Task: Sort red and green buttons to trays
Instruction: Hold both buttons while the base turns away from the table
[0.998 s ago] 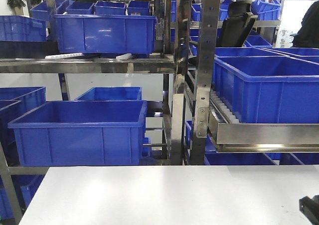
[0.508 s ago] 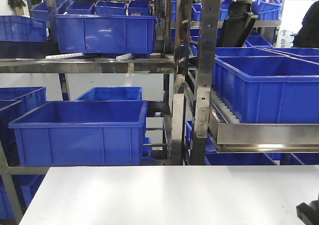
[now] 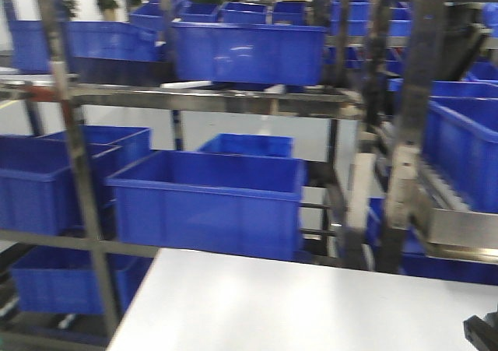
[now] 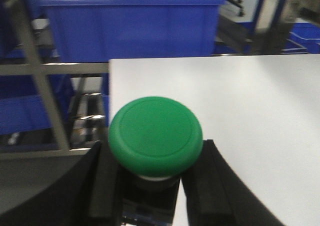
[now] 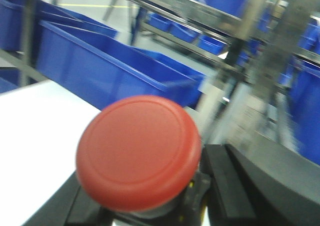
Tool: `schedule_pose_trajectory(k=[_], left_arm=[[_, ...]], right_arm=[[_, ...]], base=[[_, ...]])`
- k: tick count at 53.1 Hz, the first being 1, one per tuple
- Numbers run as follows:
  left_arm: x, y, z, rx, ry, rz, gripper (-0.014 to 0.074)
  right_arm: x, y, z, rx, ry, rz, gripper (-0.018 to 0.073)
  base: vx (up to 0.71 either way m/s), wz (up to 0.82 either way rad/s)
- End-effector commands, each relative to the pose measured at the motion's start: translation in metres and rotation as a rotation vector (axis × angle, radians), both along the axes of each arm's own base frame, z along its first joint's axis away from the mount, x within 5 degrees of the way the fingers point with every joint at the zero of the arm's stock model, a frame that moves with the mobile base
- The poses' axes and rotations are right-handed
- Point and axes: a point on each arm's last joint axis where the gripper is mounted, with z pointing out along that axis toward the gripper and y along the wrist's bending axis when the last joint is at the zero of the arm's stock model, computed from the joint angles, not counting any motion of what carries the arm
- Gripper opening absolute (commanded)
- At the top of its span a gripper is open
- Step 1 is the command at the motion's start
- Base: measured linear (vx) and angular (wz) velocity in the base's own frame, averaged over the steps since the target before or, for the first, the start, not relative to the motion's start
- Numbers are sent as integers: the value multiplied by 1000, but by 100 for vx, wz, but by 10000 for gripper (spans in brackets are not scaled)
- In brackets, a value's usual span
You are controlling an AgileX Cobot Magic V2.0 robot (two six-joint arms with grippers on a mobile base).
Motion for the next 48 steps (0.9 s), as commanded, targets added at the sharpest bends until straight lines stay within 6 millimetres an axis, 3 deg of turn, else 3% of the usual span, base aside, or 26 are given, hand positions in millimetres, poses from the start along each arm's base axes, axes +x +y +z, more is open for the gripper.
schedule_pose_trajectory(k=[1,48], left_arm=[[1,-5,15,-43,-77,-38,-6],[1,-5,15,-43,-77,-38,-6]], right_arm=[[0,-2,12,13,-38,-25,-10],[0,-2,12,13,-38,-25,-10]], base=[[1,66],[-5,72]])
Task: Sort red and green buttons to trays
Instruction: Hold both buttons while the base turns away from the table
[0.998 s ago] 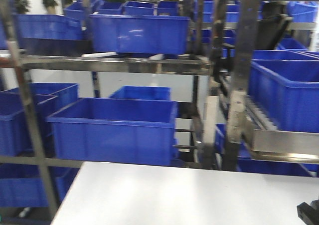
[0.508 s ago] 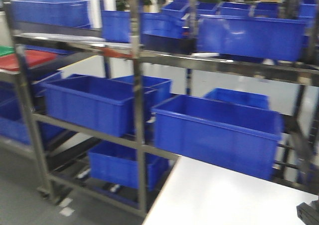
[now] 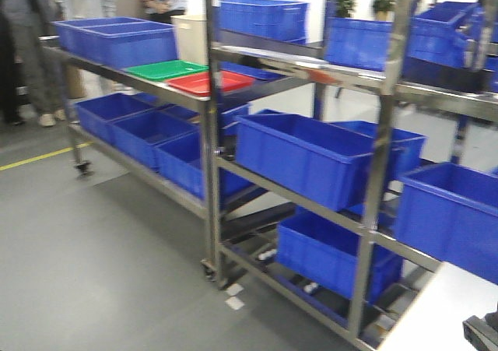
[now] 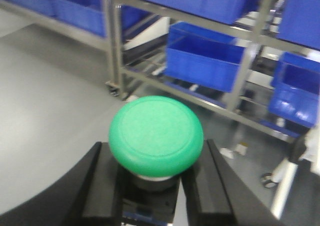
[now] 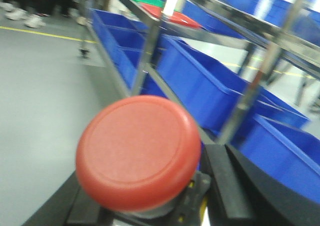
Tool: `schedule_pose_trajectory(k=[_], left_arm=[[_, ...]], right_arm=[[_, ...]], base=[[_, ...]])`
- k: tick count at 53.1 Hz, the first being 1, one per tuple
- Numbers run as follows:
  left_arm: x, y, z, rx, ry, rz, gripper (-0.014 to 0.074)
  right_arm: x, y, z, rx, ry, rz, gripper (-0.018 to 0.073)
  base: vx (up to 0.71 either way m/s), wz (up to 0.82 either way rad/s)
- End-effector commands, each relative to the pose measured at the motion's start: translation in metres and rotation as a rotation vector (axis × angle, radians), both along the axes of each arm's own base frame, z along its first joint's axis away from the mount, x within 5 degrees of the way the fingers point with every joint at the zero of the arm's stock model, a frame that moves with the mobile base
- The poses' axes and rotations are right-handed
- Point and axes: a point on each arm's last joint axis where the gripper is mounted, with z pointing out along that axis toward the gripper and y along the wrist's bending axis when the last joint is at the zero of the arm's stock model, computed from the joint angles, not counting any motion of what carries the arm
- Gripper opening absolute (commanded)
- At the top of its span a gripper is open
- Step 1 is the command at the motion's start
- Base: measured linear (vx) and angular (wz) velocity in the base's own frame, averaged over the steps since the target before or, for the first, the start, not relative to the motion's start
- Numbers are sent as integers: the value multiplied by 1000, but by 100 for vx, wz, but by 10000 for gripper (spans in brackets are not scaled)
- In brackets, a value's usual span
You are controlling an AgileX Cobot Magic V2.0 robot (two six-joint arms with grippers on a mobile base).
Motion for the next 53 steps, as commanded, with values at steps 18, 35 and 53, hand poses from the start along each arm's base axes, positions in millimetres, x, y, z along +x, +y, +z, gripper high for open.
schedule_pose_trajectory(k=[18,35,53], left_arm=[[1,-5,15,-43,-79,-40,-6],[1,-5,15,-43,-79,-40,-6],[1,-5,15,-44,-82,-40,-6]], right_arm=[[1,-2,12,12,-38,-26,-10],[1,-3,12,12,-39,-30,-10],[1,-3,12,12,-39,-30,-10]], base=[[-9,60],[0,74],[15,58]])
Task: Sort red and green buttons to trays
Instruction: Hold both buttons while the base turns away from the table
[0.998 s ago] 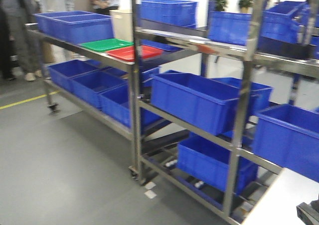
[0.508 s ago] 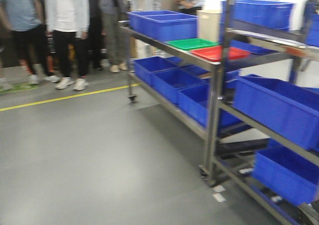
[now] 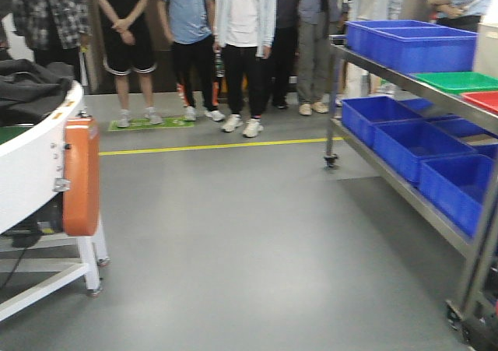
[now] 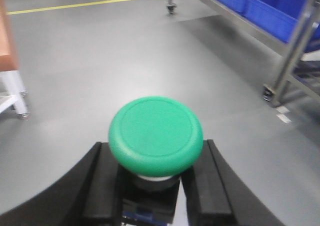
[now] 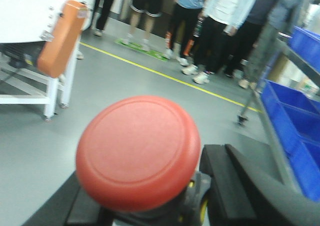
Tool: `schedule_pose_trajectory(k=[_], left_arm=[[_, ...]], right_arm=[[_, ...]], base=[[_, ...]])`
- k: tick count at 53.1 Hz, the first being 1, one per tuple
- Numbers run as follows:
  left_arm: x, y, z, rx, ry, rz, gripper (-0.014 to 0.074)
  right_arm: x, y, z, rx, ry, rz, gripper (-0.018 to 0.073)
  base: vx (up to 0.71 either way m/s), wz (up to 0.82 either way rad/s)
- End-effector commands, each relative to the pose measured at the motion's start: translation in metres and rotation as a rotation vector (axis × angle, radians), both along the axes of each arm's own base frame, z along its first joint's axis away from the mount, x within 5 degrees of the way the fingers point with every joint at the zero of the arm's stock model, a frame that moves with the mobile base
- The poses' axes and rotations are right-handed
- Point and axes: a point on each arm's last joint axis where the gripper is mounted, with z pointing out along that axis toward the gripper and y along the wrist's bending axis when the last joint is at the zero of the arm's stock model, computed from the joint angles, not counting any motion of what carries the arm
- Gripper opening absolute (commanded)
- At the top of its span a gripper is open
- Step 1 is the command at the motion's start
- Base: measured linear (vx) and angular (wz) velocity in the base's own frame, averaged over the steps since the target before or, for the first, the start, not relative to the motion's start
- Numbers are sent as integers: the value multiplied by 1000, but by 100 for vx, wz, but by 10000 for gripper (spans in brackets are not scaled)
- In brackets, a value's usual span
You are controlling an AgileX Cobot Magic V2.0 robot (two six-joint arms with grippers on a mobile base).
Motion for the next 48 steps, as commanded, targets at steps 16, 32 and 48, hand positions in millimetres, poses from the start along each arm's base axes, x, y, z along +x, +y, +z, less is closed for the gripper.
schedule_pose_trajectory(k=[16,32,48], left_arm=[[1,-5,15,-44,-83,-40,-6],[1,-5,15,-44,-83,-40,-6],[1,-5,15,-44,-83,-40,-6]], right_arm=[[1,-3,12,12,-39,-32,-10],[0,-2,12,13,-37,-19,-10],[0,-2,12,13,-37,-19,-10]], base=[[31,28],[47,-3],[59,-3]])
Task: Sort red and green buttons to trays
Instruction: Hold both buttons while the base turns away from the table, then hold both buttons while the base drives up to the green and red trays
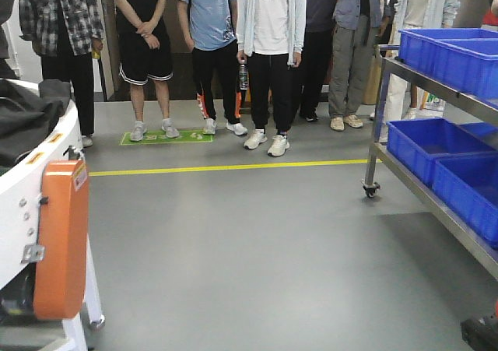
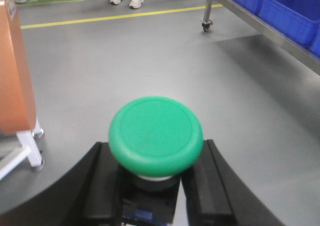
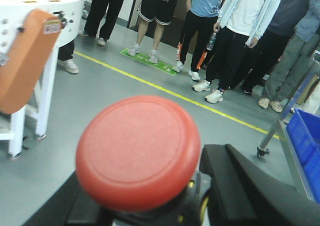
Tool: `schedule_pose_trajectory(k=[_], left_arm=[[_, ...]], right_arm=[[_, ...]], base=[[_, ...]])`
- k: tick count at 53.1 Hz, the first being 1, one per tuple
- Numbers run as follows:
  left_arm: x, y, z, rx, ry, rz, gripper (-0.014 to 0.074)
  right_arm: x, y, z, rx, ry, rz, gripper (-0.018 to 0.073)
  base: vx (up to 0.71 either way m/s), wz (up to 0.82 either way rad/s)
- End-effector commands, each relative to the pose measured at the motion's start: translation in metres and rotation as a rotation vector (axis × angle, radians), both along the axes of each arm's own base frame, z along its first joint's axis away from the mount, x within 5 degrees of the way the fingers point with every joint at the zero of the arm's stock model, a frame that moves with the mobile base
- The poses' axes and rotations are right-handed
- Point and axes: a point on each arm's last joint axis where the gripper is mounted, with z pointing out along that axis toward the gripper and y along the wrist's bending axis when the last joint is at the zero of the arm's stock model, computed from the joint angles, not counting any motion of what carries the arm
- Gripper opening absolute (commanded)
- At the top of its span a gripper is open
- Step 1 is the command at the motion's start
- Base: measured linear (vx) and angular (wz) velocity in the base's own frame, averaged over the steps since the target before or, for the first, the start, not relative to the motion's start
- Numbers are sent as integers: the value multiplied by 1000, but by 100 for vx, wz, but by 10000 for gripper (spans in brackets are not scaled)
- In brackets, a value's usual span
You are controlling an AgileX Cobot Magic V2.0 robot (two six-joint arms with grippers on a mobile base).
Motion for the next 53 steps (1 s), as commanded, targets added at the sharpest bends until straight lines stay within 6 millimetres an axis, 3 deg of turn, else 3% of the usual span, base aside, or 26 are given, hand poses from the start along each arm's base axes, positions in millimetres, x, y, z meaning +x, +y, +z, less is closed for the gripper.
schedule_pose_trajectory(k=[1,31,53], left_arm=[[1,-5,15,-44,-83,-41,-6],[2,-6,15,-42,-78,-43,-6],[2,-6,15,-42,-78,-43,-6]], right_arm=[[1,-2,12,14,-37,-26,-10],[2,-2,11,14,-32,-27,-10],[2,-2,11,14,-31,-25,-10]], base=[[63,1],[67,1],[65,-22]])
